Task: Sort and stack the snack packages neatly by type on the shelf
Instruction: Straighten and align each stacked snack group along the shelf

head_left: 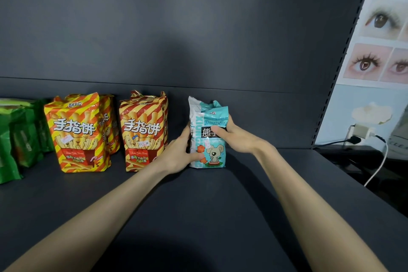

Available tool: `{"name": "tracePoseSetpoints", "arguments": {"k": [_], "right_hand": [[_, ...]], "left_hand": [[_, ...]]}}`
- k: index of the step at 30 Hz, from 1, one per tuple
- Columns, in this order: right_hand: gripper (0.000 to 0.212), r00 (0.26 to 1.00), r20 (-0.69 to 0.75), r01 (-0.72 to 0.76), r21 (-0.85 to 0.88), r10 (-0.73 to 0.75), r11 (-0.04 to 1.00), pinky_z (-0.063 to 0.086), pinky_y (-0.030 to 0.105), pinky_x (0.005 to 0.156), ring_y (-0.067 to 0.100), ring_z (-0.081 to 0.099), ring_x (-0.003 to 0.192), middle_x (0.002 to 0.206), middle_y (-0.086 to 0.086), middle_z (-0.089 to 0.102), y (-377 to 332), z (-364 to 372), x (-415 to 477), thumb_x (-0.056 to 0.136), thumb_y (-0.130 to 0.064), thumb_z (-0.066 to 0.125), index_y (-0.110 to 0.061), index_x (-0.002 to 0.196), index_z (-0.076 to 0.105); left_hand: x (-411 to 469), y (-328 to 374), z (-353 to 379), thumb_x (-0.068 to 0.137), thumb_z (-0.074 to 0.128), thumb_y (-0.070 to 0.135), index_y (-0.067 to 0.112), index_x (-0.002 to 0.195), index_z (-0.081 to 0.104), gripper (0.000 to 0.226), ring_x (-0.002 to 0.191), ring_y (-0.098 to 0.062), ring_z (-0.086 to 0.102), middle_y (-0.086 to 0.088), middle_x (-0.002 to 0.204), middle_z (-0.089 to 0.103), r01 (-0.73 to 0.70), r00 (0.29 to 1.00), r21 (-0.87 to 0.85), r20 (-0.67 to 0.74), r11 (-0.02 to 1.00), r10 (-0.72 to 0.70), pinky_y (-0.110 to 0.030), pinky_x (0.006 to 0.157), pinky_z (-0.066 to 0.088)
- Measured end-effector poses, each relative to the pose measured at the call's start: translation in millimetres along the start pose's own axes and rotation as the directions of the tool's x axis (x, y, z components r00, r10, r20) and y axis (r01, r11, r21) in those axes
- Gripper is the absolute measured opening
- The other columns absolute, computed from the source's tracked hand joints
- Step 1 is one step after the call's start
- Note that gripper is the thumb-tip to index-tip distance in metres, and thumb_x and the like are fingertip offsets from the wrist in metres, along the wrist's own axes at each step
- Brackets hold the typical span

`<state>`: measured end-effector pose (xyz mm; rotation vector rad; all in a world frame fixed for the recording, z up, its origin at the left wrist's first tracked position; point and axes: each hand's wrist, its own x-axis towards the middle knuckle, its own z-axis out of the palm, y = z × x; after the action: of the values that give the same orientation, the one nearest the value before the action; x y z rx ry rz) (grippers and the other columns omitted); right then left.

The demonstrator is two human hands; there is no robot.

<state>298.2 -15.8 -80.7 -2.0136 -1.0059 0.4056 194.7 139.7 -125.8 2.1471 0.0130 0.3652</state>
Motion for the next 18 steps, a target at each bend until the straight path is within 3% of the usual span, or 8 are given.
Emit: {"name": "tracePoseSetpoints", "arguments": {"k": [4, 10, 15, 18], "right_hand": [[0.065, 1.0, -0.003, -0.008, 0.028, 0.008, 1.0, 0.047, 0.02, 0.09, 0.006, 0.056, 0.109, 0.128, -0.009, 0.053, -4.3, 6.1, 0.1, 0.101, -0.033, 0.038, -0.025, 0.15, -0.004], [0.066, 0.999, -0.029, 0.029, 0.068, -0.027, 0.997, 0.046, 0.025, 0.095, 0.006, 0.056, 0.112, 0.129, -0.011, 0.052, 1.3, 9.4, -2.9, 0.1, -0.033, 0.041, -0.025, 0.15, -0.001], [0.046, 0.999, 0.025, 0.032, 0.093, -0.034, 0.995, 0.051, 0.01, 0.07, -0.004, 0.059, 0.099, 0.121, -0.013, 0.057, 4.9, 6.5, -10.0, 0.096, -0.021, 0.051, -0.031, 0.135, 0.028], [0.041, 0.999, 0.017, 0.027, 0.11, -0.029, 0.994, 0.053, 0.015, 0.077, -0.002, 0.061, 0.099, 0.115, -0.016, 0.06, 10.2, 7.4, -10.7, 0.095, -0.018, 0.054, -0.032, 0.128, 0.036]], "left_hand": [[-1.9, -0.5, 0.5, 0.083, 0.069, 0.008, 0.025, 0.148, 0.013, 0.088, 0.109, -0.003, 0.051, 0.002, 0.136, 0.053, 0.011, 1.0, -0.015, -0.028, 1.0, -0.012, -0.022, 0.095, 0.045], [-6.3, -0.1, 5.0, 0.086, 0.065, 0.007, 0.025, 0.148, 0.014, 0.082, 0.113, -0.004, 0.051, 0.002, 0.133, 0.054, 0.005, 0.998, -0.035, -0.06, 0.999, -0.007, -0.018, 0.09, 0.044], [-8.9, -4.3, 5.3, 0.083, 0.068, 0.008, 0.025, 0.149, 0.011, 0.089, 0.116, -0.007, 0.054, 0.002, 0.135, 0.054, 0.033, 0.999, 0.009, -0.029, 0.999, -0.032, -0.025, 0.096, 0.045], [-9.9, -5.7, 7.6, 0.085, 0.067, 0.01, 0.024, 0.149, 0.013, 0.085, 0.12, -0.012, 0.054, -0.001, 0.135, 0.055, 0.045, 0.998, 0.026, -0.038, 0.999, -0.044, -0.028, 0.099, 0.044]]}}
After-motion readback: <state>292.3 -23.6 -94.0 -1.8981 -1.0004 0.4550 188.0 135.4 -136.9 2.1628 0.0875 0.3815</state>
